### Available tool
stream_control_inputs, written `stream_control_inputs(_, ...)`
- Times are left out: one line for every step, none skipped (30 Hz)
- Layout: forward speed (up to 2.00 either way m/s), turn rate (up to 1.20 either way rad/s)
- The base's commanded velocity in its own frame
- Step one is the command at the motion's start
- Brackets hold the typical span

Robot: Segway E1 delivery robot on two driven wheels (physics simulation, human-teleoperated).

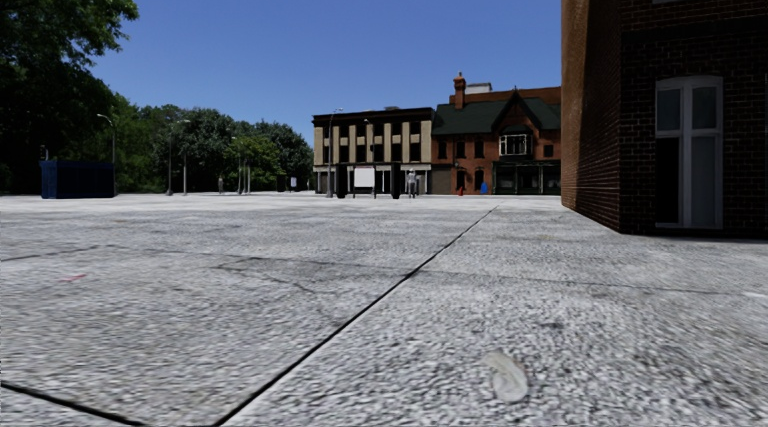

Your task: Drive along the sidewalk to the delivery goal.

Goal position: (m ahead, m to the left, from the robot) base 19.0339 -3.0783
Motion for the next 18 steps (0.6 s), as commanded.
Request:
stream_control_inputs(2.00, 0.00)
stream_control_inputs(2.00, 0.00)
stream_control_inputs(2.00, 0.00)
stream_control_inputs(2.00, 0.00)
stream_control_inputs(2.00, 0.00)
stream_control_inputs(2.00, 0.00)
stream_control_inputs(2.00, 0.00)
stream_control_inputs(2.00, 0.00)
stream_control_inputs(2.00, 0.00)
stream_control_inputs(2.00, 0.00)
stream_control_inputs(2.00, 0.00)
stream_control_inputs(2.00, 0.00)
stream_control_inputs(2.00, 0.00)
stream_control_inputs(2.00, 0.00)
stream_control_inputs(2.00, 0.00)
stream_control_inputs(2.00, 0.00)
stream_control_inputs(2.00, 0.00)
stream_control_inputs(2.00, 0.00)
